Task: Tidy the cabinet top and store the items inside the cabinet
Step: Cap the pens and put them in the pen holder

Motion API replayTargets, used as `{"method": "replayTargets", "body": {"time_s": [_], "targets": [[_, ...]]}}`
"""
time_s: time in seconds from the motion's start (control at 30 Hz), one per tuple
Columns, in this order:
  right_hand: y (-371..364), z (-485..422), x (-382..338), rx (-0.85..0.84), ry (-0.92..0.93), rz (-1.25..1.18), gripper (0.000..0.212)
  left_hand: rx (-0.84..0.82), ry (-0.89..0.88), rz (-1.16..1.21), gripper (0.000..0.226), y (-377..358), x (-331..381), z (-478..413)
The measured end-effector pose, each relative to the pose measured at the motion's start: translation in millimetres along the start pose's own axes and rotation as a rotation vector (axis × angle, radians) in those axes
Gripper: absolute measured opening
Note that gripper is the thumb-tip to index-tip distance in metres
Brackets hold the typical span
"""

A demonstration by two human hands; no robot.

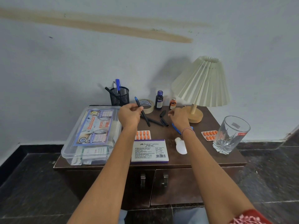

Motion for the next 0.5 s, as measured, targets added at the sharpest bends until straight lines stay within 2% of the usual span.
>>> {"method": "replayTargets", "body": {"time_s": [0.23,0.5], "targets": [[-19.5,-7.3,-9.9,-0.095,-0.012,0.060,0.028,-0.007,-0.074,-0.128,0.024,0.9,4.3,-0.7],[-27.7,-11.5,-17.3,-0.129,0.000,0.074,0.033,-0.038,-0.119,-0.148,0.024,-0.1,7.7,-1.6]]}}
Point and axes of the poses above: each hand's wrist, its own z-axis away from the middle knuckle, its own y-axis out of the back of the hand, x = y × z, the point moved 5 cm from there along -z, towards the middle knuckle, and after that the axes turned 1 degree about -y, right-handed, at the moved point
